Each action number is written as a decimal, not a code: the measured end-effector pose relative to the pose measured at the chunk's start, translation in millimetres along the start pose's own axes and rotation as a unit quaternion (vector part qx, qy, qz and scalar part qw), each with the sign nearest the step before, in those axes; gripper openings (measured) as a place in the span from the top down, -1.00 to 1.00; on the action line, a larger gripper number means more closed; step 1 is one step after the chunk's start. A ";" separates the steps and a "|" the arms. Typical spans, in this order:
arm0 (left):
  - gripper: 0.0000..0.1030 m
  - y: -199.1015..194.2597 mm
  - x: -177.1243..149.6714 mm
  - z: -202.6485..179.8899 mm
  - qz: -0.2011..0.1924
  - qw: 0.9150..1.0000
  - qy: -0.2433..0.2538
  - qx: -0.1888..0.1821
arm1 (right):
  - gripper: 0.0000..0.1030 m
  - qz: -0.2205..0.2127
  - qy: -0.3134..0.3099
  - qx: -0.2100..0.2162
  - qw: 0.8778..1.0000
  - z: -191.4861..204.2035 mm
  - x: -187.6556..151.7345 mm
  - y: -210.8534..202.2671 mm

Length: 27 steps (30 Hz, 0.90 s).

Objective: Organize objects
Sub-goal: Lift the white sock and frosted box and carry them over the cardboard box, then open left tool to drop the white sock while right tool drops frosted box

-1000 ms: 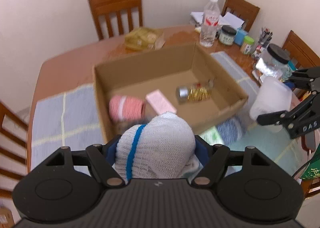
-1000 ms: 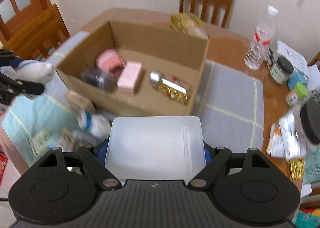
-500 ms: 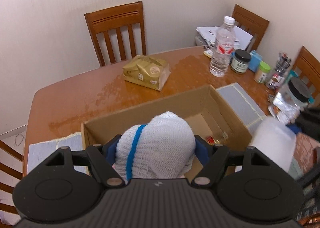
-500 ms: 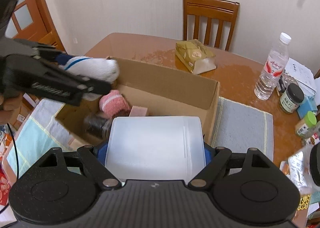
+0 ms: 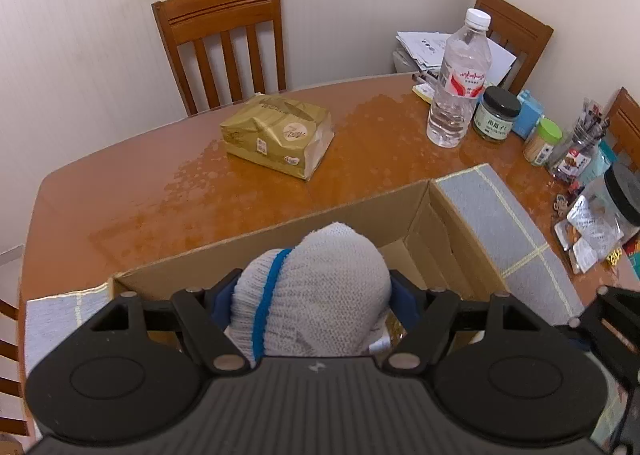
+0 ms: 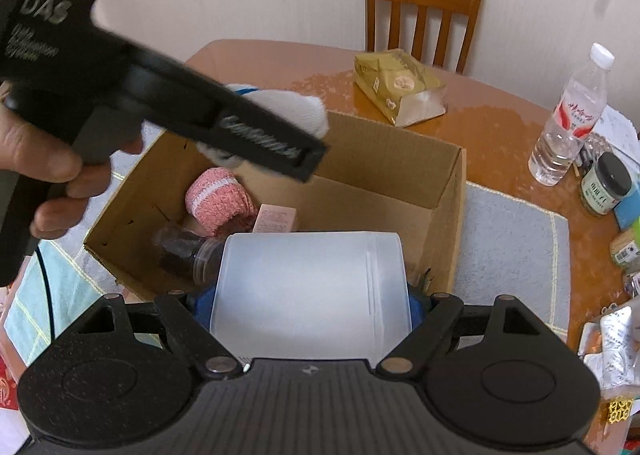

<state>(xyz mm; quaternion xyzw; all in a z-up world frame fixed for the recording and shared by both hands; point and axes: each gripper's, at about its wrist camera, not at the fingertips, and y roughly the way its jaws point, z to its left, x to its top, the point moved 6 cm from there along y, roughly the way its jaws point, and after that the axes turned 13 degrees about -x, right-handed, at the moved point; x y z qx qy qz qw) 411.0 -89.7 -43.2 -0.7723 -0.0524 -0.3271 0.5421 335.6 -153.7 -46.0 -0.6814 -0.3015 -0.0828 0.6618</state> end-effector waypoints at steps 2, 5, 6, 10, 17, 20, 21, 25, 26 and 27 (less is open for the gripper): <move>-0.48 3.3 1.6 -0.1 0.000 1.000 -0.003 0.002 | -0.90 -0.010 -0.002 0.002 1.000 1.6 0.6 -2.6; -0.57 8.0 4.1 0.6 -0.006 1.000 -0.015 0.000 | -1.00 -0.028 0.006 0.003 1.000 0.0 2.7 -9.5; -0.66 9.4 5.6 0.1 -0.009 1.000 -0.018 -0.004 | -1.00 -0.026 0.008 0.004 1.000 -0.1 3.1 -9.7; -0.82 11.2 7.8 -0.5 -0.012 1.000 -0.021 0.000 | -1.00 -0.020 0.020 0.007 1.000 -2.1 1.8 -8.8; -0.84 10.1 -1.0 -4.9 0.010 1.000 -0.007 0.009 | -1.00 -0.015 0.026 0.002 1.000 -4.4 -3.3 -11.7; -0.84 5.9 -7.1 -7.8 0.014 1.000 -0.004 0.012 | -1.00 -0.011 0.032 0.003 0.999 -4.9 -7.4 -14.5; -0.84 4.1 -9.9 -9.5 0.016 1.000 0.000 0.015 | -1.00 -0.010 0.033 0.005 0.999 -4.7 -9.0 -15.3; -0.85 -1.9 -23.3 -13.3 0.025 1.000 -0.002 0.018 | -1.00 -0.012 0.042 -0.004 0.999 -5.7 -18.4 -19.0; -0.85 -3.5 -27.3 -14.0 0.030 0.999 -0.002 0.019 | -1.00 -0.006 0.049 -0.006 0.999 -6.8 -20.1 -18.4; -0.85 -7.0 -31.5 -14.5 0.030 0.999 -0.001 0.026 | -1.00 0.001 0.052 -0.001 0.999 -6.2 -23.0 -18.7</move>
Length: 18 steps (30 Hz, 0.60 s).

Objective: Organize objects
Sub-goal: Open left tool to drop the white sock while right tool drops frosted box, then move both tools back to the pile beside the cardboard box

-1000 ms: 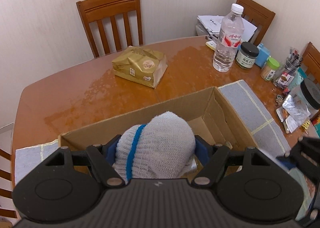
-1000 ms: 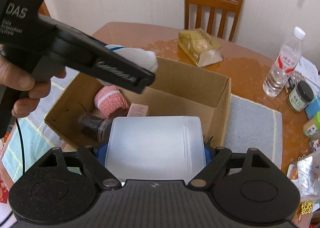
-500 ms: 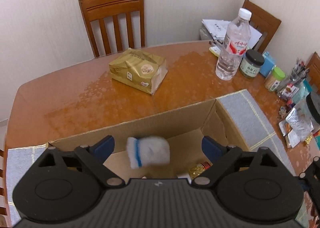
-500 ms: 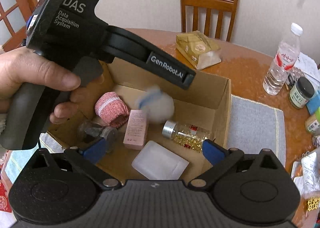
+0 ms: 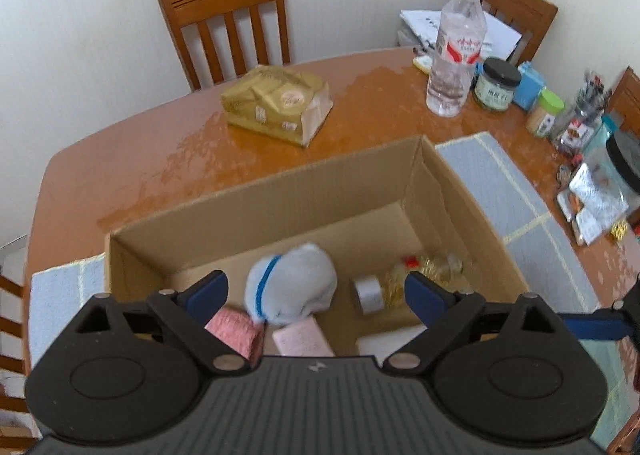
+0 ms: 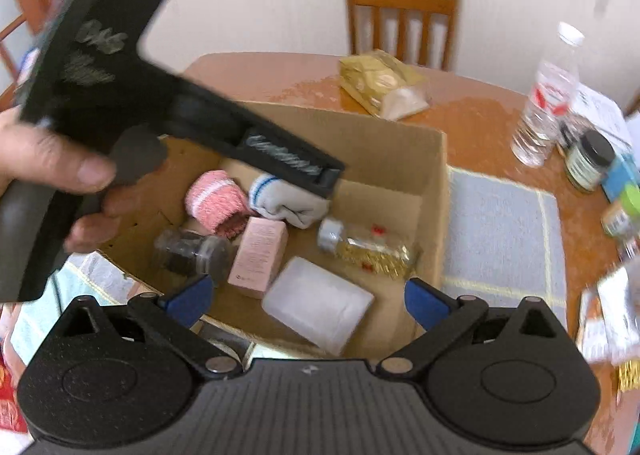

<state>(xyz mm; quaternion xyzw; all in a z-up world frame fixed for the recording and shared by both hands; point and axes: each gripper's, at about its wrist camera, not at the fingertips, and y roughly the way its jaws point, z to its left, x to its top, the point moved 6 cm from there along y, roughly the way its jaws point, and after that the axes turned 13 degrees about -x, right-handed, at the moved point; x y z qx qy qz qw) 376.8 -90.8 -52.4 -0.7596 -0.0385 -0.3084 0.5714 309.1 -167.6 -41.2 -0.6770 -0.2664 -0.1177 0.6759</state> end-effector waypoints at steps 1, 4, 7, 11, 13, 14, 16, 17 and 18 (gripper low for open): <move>-0.85 -3.3 -3.6 0.0 -0.002 1.000 -0.001 0.004 | -1.00 0.002 -0.001 0.004 1.000 0.7 -3.2 -1.2; -0.85 -12.5 -13.5 -0.1 -0.003 1.000 -0.005 0.006 | -1.00 0.004 -0.005 -0.005 1.000 1.7 -13.6 -3.8; -0.86 -22.0 -23.2 0.5 -0.005 1.000 -0.011 0.013 | -1.00 0.009 -0.002 -0.002 1.000 2.1 -22.7 -5.2; -0.86 -37.2 -38.7 1.2 -0.017 0.999 -0.019 0.027 | -1.00 0.009 -0.004 0.004 1.000 4.8 -35.7 -8.6; -0.87 -44.5 -47.5 0.8 -0.023 0.999 -0.023 0.029 | -1.00 0.003 -0.008 0.006 1.000 5.0 -41.2 -11.0; -0.88 -47.3 -51.8 0.7 -0.025 0.999 -0.026 0.029 | -1.00 -0.001 -0.011 0.007 1.000 4.8 -44.3 -12.2; -0.88 -52.9 -62.4 -0.4 -0.029 0.999 -0.032 0.032 | -1.00 -0.010 -0.018 0.010 1.000 3.5 -50.9 -13.8; -0.88 -55.5 -68.0 -0.7 -0.031 0.998 -0.035 0.035 | -1.00 -0.014 -0.022 0.015 1.000 3.3 -54.3 -14.3; -0.88 -57.1 -72.5 -0.5 -0.032 0.998 -0.038 0.038 | -1.00 -0.019 -0.027 0.018 0.999 3.1 -58.7 -15.1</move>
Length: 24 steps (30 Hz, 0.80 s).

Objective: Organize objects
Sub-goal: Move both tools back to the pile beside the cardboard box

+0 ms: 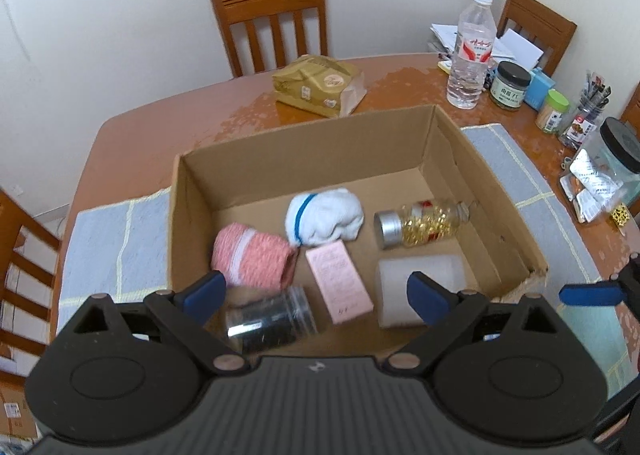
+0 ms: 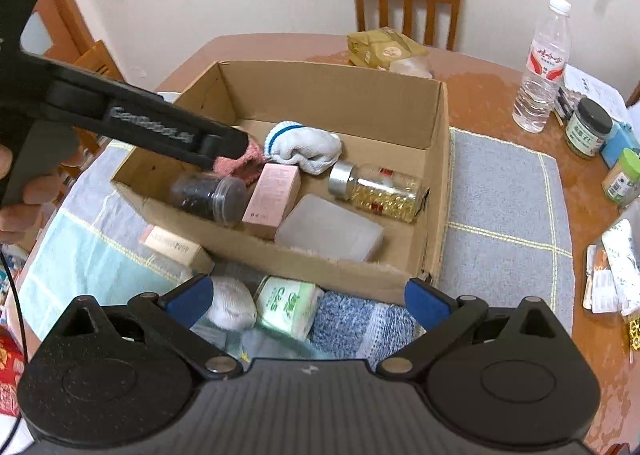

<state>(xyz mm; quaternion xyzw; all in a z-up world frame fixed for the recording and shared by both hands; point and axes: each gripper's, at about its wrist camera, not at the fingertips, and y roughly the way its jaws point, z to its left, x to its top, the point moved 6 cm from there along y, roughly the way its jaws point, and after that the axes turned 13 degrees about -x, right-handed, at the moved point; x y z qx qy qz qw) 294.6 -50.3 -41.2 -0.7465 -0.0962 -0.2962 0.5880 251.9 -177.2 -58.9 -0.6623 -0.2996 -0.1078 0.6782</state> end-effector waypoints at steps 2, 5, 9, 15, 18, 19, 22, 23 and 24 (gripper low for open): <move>-0.88 -4.5 -9.5 0.4 -0.001 1.000 -0.007 0.009 | -1.00 -0.009 -0.010 0.004 1.000 -0.3 -8.8 -1.3; -0.88 -11.6 -23.2 1.6 -0.007 1.000 -0.021 0.014 | -1.00 -0.011 -0.020 0.014 1.000 -2.3 -21.9 -0.6; -0.89 -20.6 -42.5 4.4 -0.017 0.999 -0.036 0.028 | -1.00 -0.007 -0.030 0.024 0.999 -6.2 -38.7 3.0; -0.89 -28.4 -76.1 3.0 -0.016 0.998 -0.039 0.056 | -1.00 -0.011 -0.039 0.044 0.998 -12.4 -58.0 6.6; -0.89 -34.7 -94.2 5.8 -0.019 0.996 -0.052 0.068 | -1.00 -0.011 -0.039 0.055 0.998 -14.0 -65.8 10.6; -0.89 -35.9 -100.7 7.0 -0.018 0.996 -0.056 0.073 | -1.00 -0.011 -0.041 0.060 0.997 -13.8 -68.9 11.6; -0.89 -38.2 -118.9 10.2 -0.013 0.994 -0.068 0.085 | -1.00 -0.013 -0.050 0.068 0.996 -12.4 -77.3 16.0; -0.89 -38.7 -125.9 11.3 -0.013 0.993 -0.074 0.088 | -1.00 -0.013 -0.052 0.073 0.996 -12.0 -80.0 17.7; -0.89 -39.3 -131.7 12.8 -0.012 0.992 -0.080 0.092 | -1.00 -0.012 -0.052 0.077 0.996 -11.7 -82.4 19.7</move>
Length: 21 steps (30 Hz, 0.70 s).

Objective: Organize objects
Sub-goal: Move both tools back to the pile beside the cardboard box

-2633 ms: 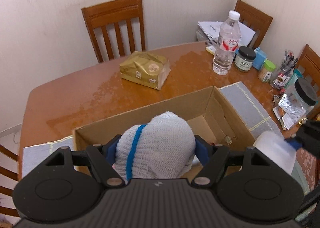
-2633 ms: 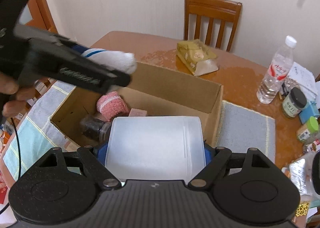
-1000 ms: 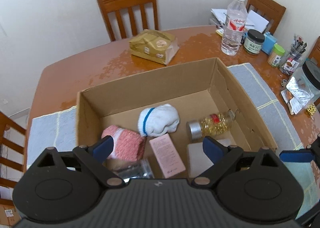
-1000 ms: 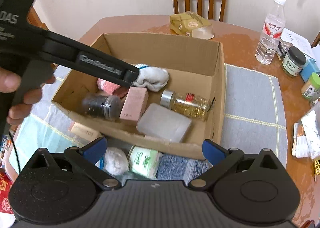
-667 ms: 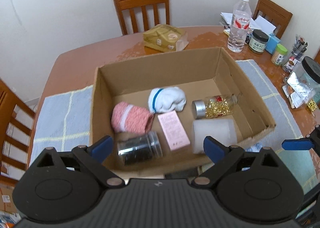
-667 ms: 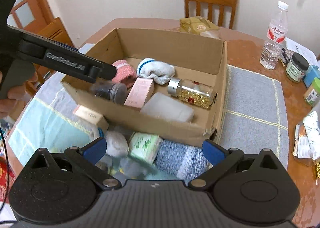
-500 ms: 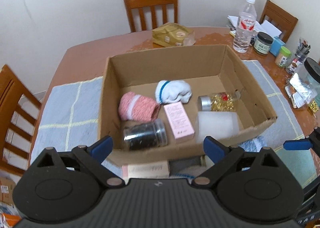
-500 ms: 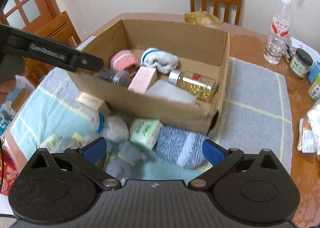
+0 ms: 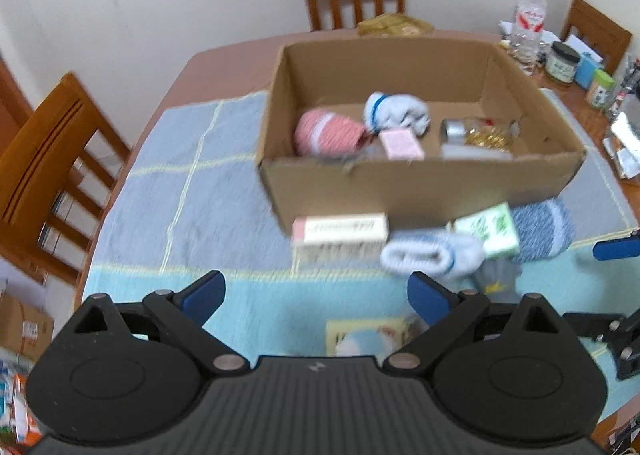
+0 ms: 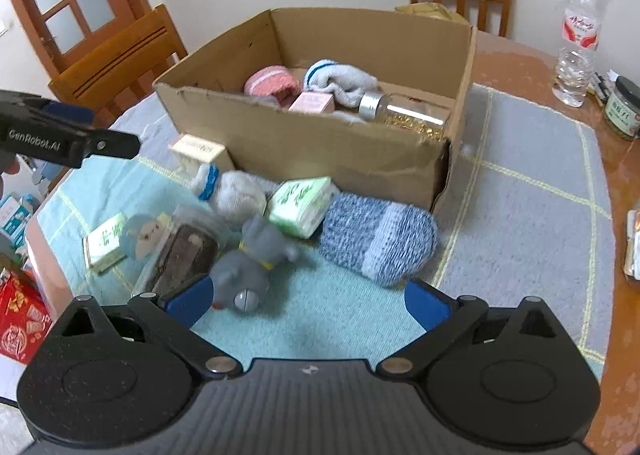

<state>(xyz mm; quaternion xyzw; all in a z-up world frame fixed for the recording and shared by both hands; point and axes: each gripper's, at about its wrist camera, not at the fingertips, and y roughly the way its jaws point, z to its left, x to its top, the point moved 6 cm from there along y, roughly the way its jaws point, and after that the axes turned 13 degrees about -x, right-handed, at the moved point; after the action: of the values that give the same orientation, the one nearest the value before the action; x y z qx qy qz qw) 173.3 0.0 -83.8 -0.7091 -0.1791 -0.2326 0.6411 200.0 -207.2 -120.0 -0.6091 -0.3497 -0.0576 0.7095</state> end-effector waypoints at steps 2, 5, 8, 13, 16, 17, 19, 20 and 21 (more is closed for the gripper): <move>-0.89 0.0 -14.5 5.1 0.001 1.000 -0.011 0.008 | -1.00 0.007 -0.001 0.008 1.000 0.6 -4.3 5.4; -0.89 2.7 -39.4 13.4 0.007 0.999 -0.032 0.027 | -1.00 0.008 -0.013 0.018 1.000 2.4 -9.7 9.9; -0.89 6.8 -61.9 21.6 0.017 0.997 -0.054 0.042 | -1.00 0.000 -0.038 0.032 0.999 7.3 -10.6 13.1; -0.89 16.8 -100.4 33.7 0.047 0.992 -0.107 0.049 | -1.00 -0.010 -0.081 0.077 0.994 16.2 -5.4 15.4; -0.89 21.5 -114.6 39.6 0.055 0.989 -0.127 0.054 | -1.00 -0.019 -0.106 0.103 0.989 23.9 2.9 14.6; -0.89 23.1 -117.5 41.0 0.058 0.988 -0.131 0.057 | -1.00 -0.021 -0.114 0.107 0.988 25.7 6.1 14.8; -0.92 23.3 -122.2 44.6 0.055 0.987 -0.140 0.062 | -1.00 -0.027 -0.130 0.113 0.985 32.1 14.1 17.9; -0.92 22.6 -122.8 46.4 0.053 0.986 -0.145 0.062 | -1.00 -0.028 -0.135 0.116 0.984 35.0 17.3 19.5; -0.93 21.6 -124.3 48.7 0.050 0.985 -0.152 0.061 | -1.00 -0.029 -0.139 0.119 0.983 38.5 20.8 21.4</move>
<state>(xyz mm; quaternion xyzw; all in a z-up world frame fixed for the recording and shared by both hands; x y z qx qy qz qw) 87.2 51.4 -174.6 -0.7039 -0.2523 -0.0780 0.6594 210.1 -159.8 -125.3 -0.5118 -0.4673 0.0490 0.7192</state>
